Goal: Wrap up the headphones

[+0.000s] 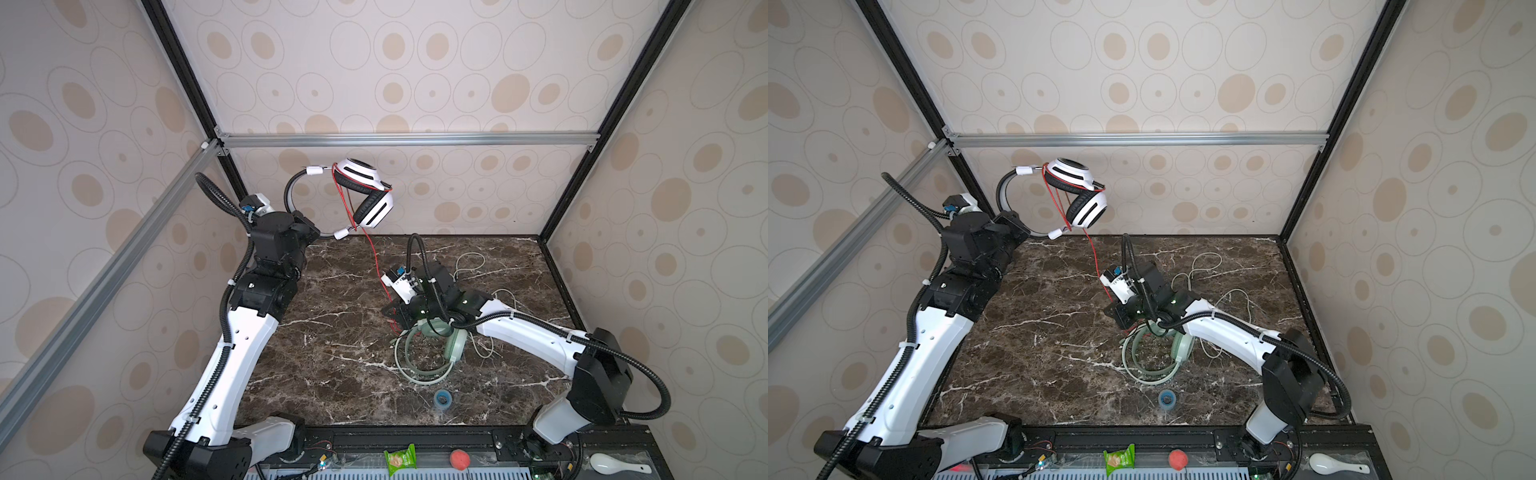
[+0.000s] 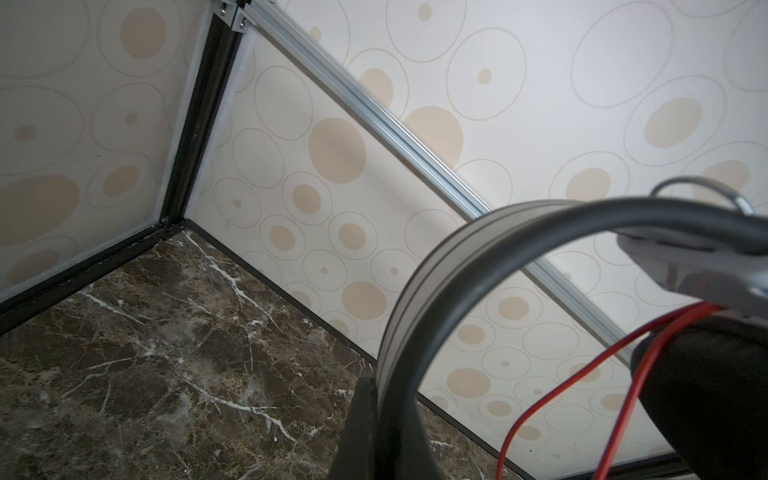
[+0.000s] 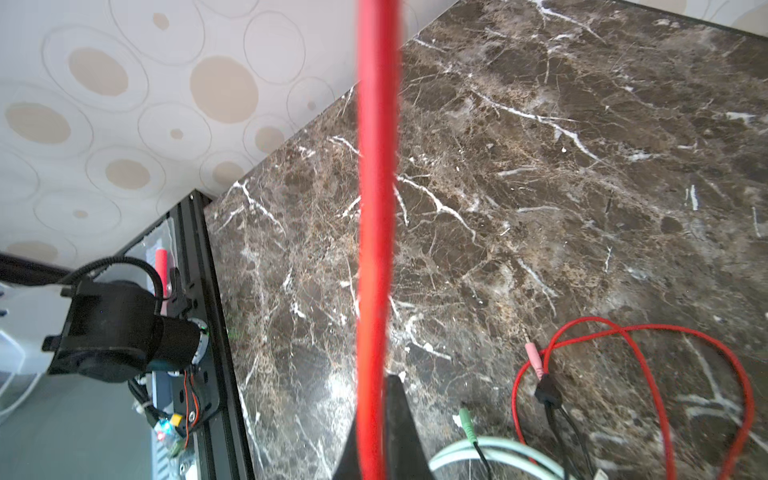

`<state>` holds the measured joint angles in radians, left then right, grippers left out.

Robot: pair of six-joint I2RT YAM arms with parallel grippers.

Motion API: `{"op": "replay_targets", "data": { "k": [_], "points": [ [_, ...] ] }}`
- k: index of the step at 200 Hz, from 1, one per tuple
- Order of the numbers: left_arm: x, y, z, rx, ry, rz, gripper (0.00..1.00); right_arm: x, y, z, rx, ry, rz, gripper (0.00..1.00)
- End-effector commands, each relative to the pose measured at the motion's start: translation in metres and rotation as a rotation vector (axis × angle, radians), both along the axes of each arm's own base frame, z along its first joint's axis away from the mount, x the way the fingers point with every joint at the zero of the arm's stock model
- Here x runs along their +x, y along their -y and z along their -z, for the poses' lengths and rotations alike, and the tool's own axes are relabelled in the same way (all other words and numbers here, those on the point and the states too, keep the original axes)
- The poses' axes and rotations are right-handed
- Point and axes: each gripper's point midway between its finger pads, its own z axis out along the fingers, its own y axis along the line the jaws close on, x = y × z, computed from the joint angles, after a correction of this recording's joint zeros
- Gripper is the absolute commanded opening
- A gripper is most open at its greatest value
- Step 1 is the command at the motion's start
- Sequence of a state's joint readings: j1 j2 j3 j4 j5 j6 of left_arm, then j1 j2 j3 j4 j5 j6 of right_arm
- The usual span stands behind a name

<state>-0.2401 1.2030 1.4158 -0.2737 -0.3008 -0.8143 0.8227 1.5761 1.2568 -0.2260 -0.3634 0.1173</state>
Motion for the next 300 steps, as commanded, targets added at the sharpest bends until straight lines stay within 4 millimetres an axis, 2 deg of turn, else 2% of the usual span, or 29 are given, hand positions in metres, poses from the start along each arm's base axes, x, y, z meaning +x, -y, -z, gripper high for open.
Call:
{"op": "replay_targets", "data": {
  "k": [1, 44, 90, 115, 138, 175, 203, 237, 300],
  "points": [
    [-0.006, -0.015, -0.043, -0.047, 0.156, -0.076, 0.00, -0.019, 0.007, -0.018, -0.088, 0.096, -0.052, 0.00],
    [-0.002, -0.027, -0.021, 0.079, 0.080, -0.147, 0.00, -0.039, 0.009, -0.043, -0.179, 0.198, -0.132, 0.00],
    [0.010, -0.033, 0.007, 0.188, 0.002, -0.198, 0.00, -0.039, 0.009, -0.072, -0.223, 0.285, -0.176, 0.00],
    [0.013, -0.036, 0.022, 0.255, -0.040, -0.211, 0.00, -0.044, 0.008, -0.075, -0.311, 0.366, -0.233, 0.00],
    [0.014, -0.038, 0.036, 0.317, -0.098, -0.225, 0.00, -0.045, 0.006, -0.085, -0.315, 0.385, -0.253, 0.00],
    [0.014, -0.029, 0.049, 0.446, -0.171, -0.180, 0.00, -0.042, 0.001, -0.100, -0.322, 0.406, -0.274, 0.00],
    [0.008, -0.021, 0.060, 0.539, -0.208, -0.102, 0.00, -0.032, 0.000, -0.107, -0.351, 0.434, -0.247, 0.00],
    [0.002, -0.005, 0.084, 0.642, -0.299, 0.052, 0.00, -0.014, 0.000, -0.123, -0.357, 0.467, -0.178, 0.00],
    [-0.031, 0.032, 0.118, 0.676, -0.318, 0.370, 0.00, 0.032, 0.016, -0.144, -0.366, 0.450, -0.021, 0.00]
  ]
}}
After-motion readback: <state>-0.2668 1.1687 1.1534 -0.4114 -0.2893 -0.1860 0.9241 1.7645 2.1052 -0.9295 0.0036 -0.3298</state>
